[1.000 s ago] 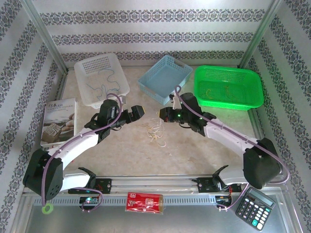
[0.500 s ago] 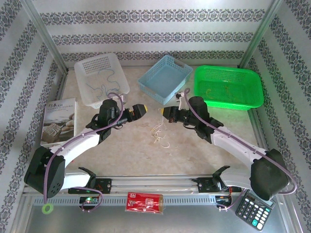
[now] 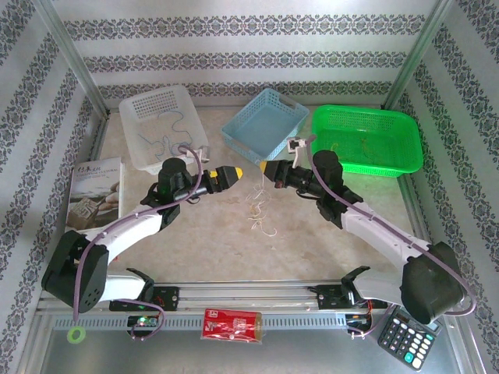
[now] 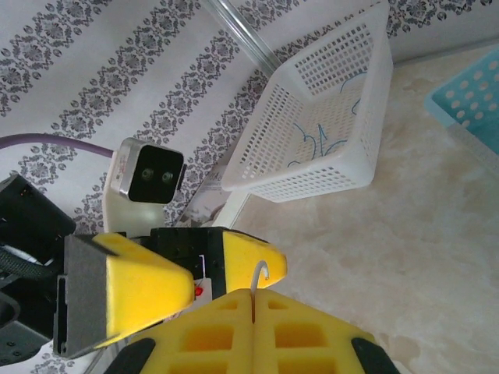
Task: Untangle the cables
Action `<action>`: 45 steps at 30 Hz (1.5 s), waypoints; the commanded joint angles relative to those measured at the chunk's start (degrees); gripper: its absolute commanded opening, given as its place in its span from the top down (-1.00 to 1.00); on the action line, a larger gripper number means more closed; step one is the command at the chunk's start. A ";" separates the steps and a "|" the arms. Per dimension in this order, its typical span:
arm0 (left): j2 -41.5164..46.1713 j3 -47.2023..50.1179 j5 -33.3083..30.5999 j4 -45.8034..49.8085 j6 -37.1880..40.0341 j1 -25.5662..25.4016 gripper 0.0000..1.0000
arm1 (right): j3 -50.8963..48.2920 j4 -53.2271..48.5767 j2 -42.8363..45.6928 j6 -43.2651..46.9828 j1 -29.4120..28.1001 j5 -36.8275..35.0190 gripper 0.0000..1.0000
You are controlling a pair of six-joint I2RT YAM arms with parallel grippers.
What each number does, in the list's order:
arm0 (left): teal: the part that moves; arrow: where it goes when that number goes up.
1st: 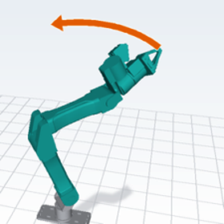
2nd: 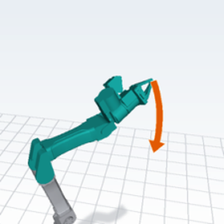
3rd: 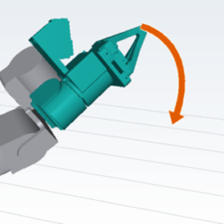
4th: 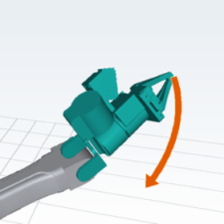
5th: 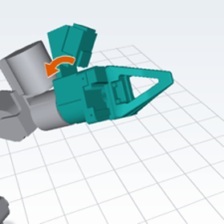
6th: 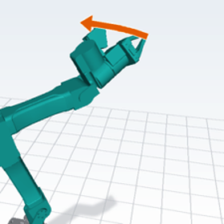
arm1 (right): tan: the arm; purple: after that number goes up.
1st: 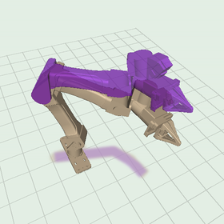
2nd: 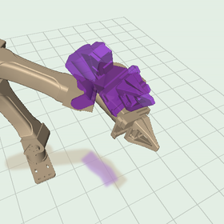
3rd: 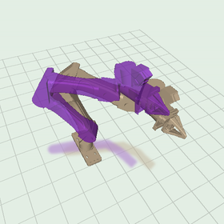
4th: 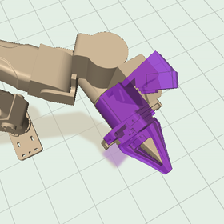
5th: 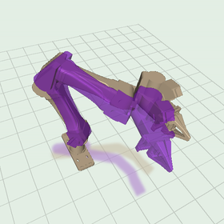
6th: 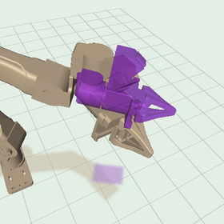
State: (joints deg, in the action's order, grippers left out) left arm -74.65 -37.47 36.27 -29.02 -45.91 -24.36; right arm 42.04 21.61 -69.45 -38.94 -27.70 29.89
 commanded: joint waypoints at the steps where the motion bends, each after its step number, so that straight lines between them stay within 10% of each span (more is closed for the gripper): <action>1: 0.34 0.47 1.24 -1.04 7.68 -2.19 -0.91 | 1.96 2.65 -0.75 -0.99 0.06 0.52 1.00; 17: -11.31 -5.55 -2.10 -5.27 15.51 -8.64 -0.76 | 3.92 2.56 -2.09 -2.61 -2.69 -0.92 1.00; 27: -18.98 -4.57 -1.80 -11.91 12.80 -9.04 0.36 | 6.00 3.38 -0.98 -5.03 -2.72 -1.03 1.00; 45: -23.11 4.69 -2.60 -19.99 9.00 -9.04 0.65 | 14.30 6.79 -0.25 -8.91 1.39 -1.17 1.00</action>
State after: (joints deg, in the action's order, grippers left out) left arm -97.01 -33.45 33.85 -44.14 -35.68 -32.91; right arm 53.04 24.67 -71.26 -46.81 -27.18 29.23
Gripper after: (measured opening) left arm 0.174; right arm 0.052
